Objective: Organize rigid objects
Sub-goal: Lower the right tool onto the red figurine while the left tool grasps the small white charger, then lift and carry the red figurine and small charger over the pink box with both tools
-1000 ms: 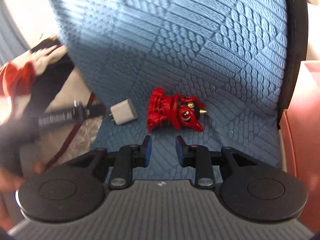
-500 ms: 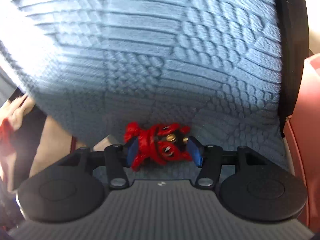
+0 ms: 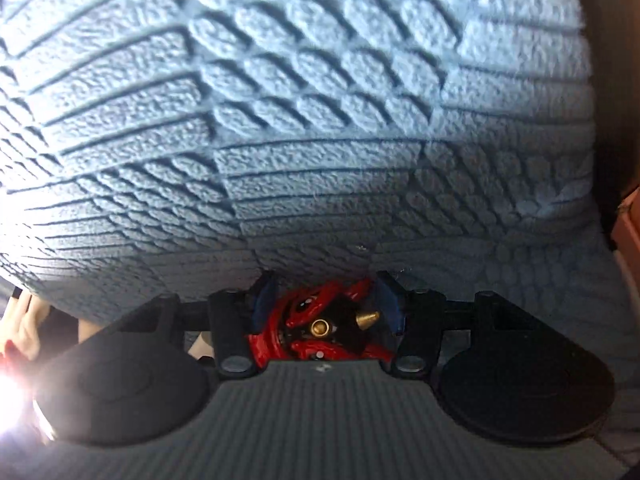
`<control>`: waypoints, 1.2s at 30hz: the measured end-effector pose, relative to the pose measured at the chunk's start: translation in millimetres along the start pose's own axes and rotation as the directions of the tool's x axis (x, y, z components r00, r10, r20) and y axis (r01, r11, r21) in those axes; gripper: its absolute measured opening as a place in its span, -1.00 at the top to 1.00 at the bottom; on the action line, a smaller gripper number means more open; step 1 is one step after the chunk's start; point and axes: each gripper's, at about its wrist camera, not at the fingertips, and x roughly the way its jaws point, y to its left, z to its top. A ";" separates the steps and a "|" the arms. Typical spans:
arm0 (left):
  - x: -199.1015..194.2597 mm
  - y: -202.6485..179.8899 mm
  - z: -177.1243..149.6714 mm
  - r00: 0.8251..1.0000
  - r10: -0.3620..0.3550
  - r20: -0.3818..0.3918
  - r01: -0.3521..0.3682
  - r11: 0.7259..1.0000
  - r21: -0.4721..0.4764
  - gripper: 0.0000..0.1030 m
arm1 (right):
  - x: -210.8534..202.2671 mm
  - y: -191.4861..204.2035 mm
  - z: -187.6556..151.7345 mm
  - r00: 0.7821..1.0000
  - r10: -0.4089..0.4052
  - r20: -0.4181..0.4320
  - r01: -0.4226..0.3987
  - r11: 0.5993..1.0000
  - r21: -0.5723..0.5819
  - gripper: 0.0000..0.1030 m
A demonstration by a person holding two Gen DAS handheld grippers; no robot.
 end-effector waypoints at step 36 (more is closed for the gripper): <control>-23.1 -57.0 -7.6 0.989 -0.140 -0.038 0.141 0.990 0.028 -0.25 | -66.6 39.8 -26.8 0.989 -0.141 0.050 0.150 0.953 -0.262 -0.13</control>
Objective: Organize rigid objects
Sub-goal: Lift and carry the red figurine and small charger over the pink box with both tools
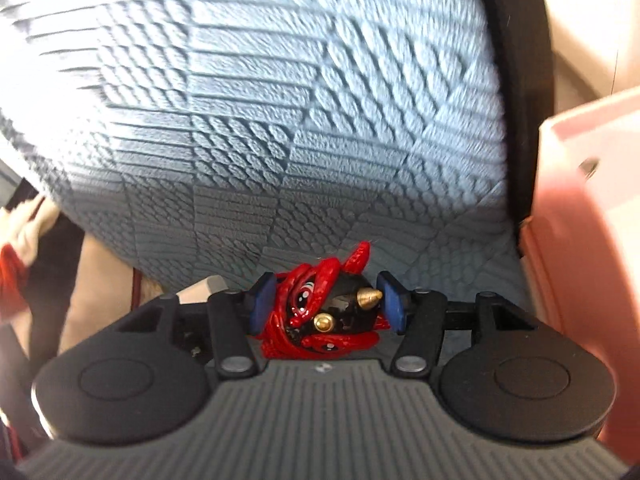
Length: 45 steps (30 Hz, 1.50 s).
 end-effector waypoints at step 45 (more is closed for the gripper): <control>-166.9 36.5 -142.7 0.980 -0.111 -0.166 0.098 0.992 -0.082 -0.25 | -133.6 58.3 -177.8 0.994 -0.083 0.076 0.111 0.819 -0.563 -0.13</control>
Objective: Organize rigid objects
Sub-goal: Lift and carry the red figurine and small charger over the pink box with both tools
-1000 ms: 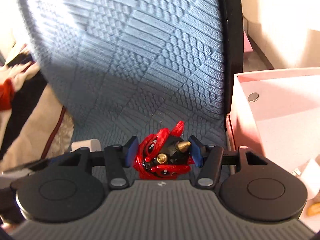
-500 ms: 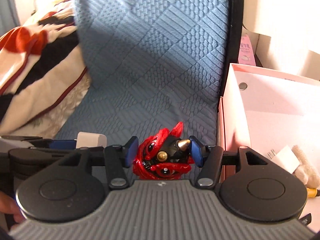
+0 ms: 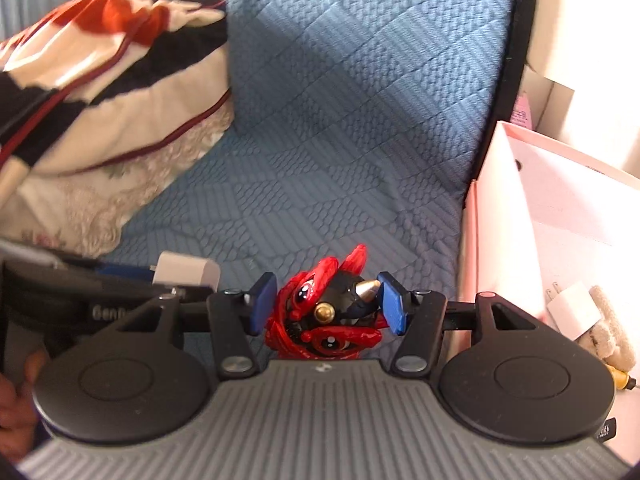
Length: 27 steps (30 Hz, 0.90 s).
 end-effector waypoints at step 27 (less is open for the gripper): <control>8.3 18.5 5.8 1.000 0.023 -0.003 -0.023 0.997 -0.072 -0.25 | 30.4 -5.2 -17.2 0.989 0.137 -0.055 -0.129 0.983 0.127 -0.38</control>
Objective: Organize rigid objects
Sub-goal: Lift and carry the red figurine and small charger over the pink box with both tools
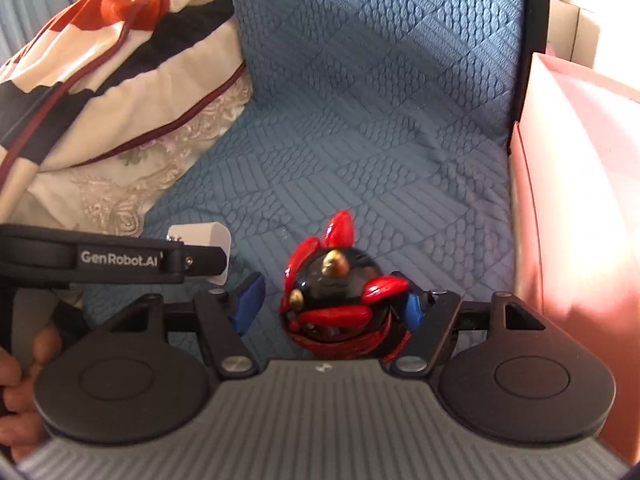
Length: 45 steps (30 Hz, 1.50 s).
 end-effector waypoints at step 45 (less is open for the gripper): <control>-57.5 -19.3 16.6 0.988 -0.149 0.048 0.149 0.989 -0.015 -0.25 | -84.9 -7.6 25.5 0.994 -0.070 0.085 0.058 0.988 0.145 -0.19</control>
